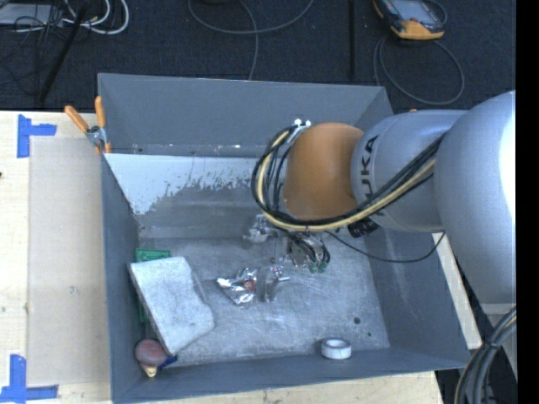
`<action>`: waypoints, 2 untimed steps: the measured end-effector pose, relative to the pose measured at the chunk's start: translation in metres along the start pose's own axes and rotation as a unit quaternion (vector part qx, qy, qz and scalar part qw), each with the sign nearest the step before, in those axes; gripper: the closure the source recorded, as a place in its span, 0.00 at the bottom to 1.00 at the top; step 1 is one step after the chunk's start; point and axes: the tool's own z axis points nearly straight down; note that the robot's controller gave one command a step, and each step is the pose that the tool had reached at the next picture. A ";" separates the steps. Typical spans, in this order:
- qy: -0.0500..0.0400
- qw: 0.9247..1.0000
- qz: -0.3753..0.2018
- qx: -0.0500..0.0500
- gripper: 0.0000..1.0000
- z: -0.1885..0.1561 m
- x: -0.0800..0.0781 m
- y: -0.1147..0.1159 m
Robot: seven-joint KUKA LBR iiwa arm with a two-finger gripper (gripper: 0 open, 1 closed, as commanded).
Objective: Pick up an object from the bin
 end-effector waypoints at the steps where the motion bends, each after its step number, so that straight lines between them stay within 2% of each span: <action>1: -0.004 1.000 0.008 0.001 0.00 0.003 0.011 0.052; 2: -0.005 1.000 0.010 0.000 1.00 0.002 0.010 0.051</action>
Offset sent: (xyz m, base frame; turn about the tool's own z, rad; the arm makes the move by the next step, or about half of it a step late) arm -0.0209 0.0482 -0.0065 0.0192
